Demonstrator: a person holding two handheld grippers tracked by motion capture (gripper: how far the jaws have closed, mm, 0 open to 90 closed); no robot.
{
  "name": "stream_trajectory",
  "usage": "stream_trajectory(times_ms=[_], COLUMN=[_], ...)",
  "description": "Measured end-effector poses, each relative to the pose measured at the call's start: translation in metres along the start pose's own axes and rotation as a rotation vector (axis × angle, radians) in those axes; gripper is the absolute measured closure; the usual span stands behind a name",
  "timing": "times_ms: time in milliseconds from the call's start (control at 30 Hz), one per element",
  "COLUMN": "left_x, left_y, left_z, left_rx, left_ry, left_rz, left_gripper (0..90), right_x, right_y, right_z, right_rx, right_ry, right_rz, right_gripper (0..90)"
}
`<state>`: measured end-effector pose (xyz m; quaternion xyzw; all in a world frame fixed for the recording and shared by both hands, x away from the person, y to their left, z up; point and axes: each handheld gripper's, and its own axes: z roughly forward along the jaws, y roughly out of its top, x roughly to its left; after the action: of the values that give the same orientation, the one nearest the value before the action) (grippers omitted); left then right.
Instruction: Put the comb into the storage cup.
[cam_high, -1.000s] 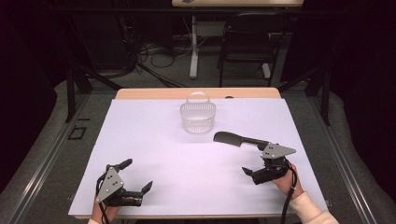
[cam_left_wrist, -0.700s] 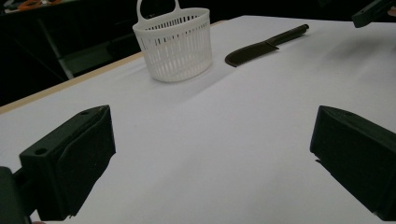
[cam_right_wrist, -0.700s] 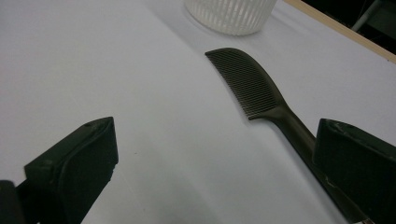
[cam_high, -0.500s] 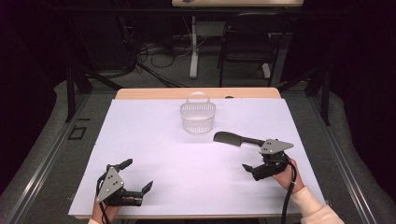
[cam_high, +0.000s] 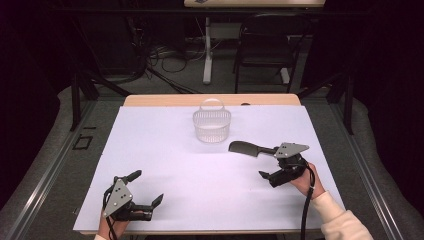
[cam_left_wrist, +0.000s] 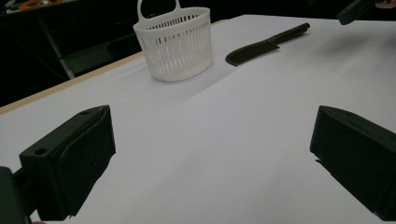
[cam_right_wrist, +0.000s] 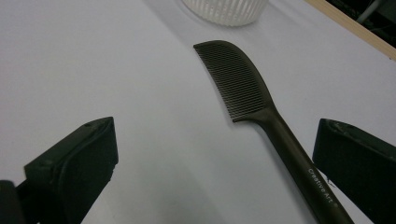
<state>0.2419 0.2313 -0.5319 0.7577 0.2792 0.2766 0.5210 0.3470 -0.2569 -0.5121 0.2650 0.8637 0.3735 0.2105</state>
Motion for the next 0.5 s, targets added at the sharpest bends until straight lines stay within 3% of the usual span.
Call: stream_trajectory(times_ms=[500], left_x=[0.0], left_y=[0.0], left_z=[0.0], left_rx=[0.0], left_ry=[-0.002], left_rz=[-0.001], left_gripper=[0.0], right_x=[-0.02], right_y=[0.013], right_z=[0.011], right_rx=[0.064], right_ry=[0.004], right_rz=[-0.024], right_gripper=[0.0])
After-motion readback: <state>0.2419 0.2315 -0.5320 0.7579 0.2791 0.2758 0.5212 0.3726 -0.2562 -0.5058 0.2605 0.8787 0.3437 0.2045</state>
